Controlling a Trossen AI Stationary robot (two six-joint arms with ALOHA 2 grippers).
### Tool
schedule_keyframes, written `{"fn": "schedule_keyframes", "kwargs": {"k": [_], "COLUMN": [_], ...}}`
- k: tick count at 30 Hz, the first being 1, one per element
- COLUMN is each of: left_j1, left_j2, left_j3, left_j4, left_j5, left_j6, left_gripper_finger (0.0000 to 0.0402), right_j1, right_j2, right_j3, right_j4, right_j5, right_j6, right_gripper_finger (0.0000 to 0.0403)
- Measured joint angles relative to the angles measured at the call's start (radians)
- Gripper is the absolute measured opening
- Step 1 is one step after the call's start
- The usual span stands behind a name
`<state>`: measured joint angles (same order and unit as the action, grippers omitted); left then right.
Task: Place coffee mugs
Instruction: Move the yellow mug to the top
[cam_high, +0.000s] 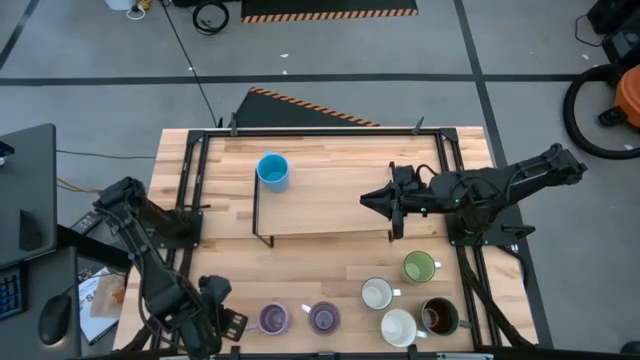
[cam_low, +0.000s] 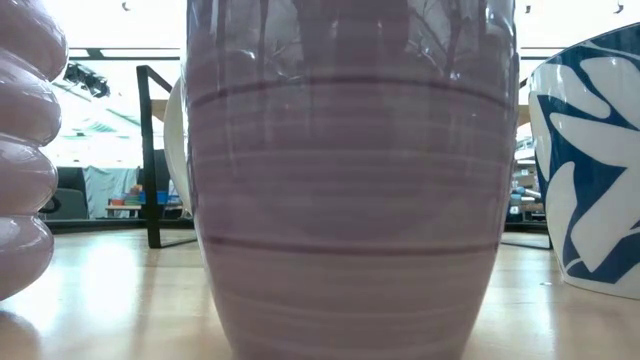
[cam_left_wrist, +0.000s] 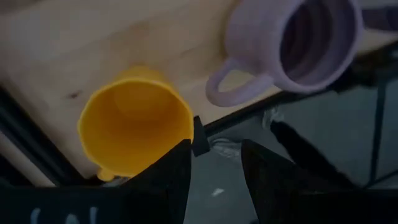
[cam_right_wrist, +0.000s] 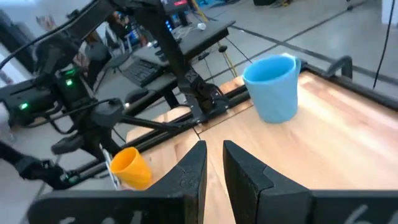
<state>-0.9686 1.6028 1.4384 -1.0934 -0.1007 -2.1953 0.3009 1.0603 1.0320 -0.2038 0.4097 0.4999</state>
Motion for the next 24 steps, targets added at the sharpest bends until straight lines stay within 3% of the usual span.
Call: {"fn": "schedule_keyframes", "kwargs": {"k": [5, 10, 16, 24], "left_j1": [0.048, 0.097, 0.104, 0.102], "left_j2": [0.01, 0.047, 0.069, 0.11], "left_j3": [-0.008, -0.008, -0.008, -0.007], "left_j4": [-0.01, -0.008, 0.013, -0.013], "left_j5": [0.066, 0.064, 0.174, 0.182], "left_j6": [-0.06, -0.063, -0.089, -0.084], "left_gripper_finger": [0.0149, 0.0149, 0.0149, 0.0149], "right_j1": [0.032, 0.052, 0.053, 0.053], "right_j2": [0.0, -0.001, -0.002, -0.002], "right_j3": [0.145, 0.241, 0.268, 0.268], "right_j4": [-0.134, -0.275, -0.285, -0.286], "right_j5": [0.007, -0.01, -0.131, -0.175], "right_j6": [-0.145, -0.265, -0.309, -0.324], "right_gripper_finger": [0.0059, 0.0059, 0.0059, 0.0059]}}
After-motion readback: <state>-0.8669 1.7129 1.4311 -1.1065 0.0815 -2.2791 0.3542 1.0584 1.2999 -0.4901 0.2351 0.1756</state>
